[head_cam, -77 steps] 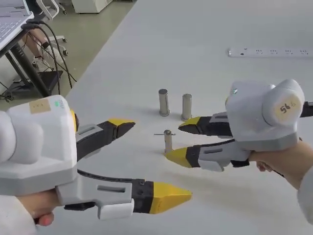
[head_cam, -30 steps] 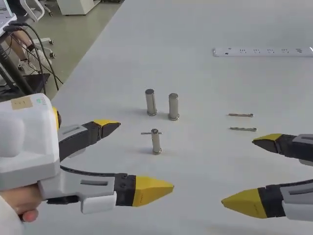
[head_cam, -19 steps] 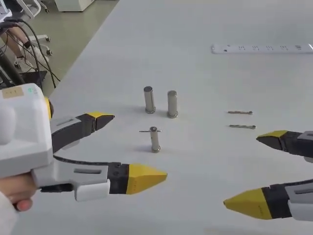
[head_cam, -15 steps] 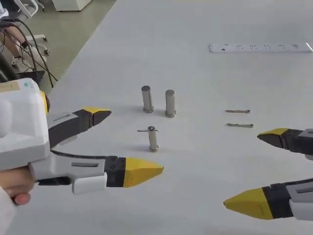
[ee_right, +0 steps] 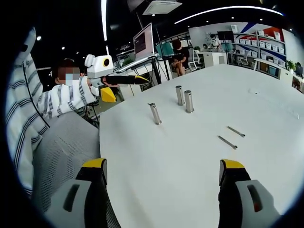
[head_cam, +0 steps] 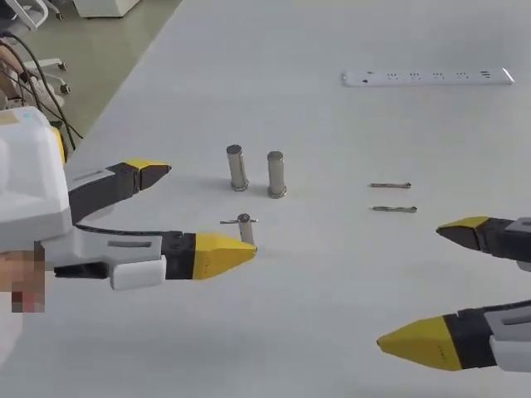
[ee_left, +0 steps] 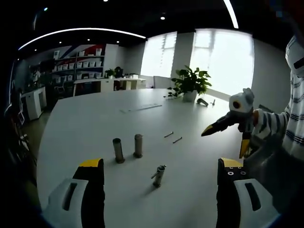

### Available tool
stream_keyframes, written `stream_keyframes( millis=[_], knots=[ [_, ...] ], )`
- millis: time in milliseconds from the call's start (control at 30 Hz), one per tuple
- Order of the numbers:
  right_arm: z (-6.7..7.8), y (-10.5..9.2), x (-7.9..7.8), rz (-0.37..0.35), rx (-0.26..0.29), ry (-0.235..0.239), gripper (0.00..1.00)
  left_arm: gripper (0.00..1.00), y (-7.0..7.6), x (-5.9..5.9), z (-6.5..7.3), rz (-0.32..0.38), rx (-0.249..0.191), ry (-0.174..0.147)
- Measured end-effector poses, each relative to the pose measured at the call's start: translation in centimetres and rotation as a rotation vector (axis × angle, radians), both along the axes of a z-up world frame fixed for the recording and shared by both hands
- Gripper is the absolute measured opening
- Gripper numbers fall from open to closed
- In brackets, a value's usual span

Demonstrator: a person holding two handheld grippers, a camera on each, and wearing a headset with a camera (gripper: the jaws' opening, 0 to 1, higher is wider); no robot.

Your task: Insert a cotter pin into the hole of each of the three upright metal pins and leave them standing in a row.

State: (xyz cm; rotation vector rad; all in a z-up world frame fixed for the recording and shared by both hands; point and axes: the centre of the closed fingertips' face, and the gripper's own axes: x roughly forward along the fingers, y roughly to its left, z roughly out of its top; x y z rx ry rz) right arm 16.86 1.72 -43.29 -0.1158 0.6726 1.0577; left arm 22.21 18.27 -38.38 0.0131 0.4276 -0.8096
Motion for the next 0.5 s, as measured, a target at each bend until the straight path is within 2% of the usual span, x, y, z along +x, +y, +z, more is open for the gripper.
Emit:
stream_keyframes(
  millis=[267,333,500],
  knots=[
    [-0.8,-0.5,-0.2,-0.013,-0.013,0.018,0.96,0.96,0.6,2.2,0.4,-0.018,0.037,-0.018],
    [-0.9,-0.6,-0.2,-0.019,-0.016,0.019,0.96,0.95,0.6,2.8,0.6,-0.018,0.03,-0.017],
    [-0.9,-0.7,-0.2,-0.017,-0.026,0.009,0.95,0.92,0.2,4.1,1.3,-0.028,0.025,-0.037]
  ],
)
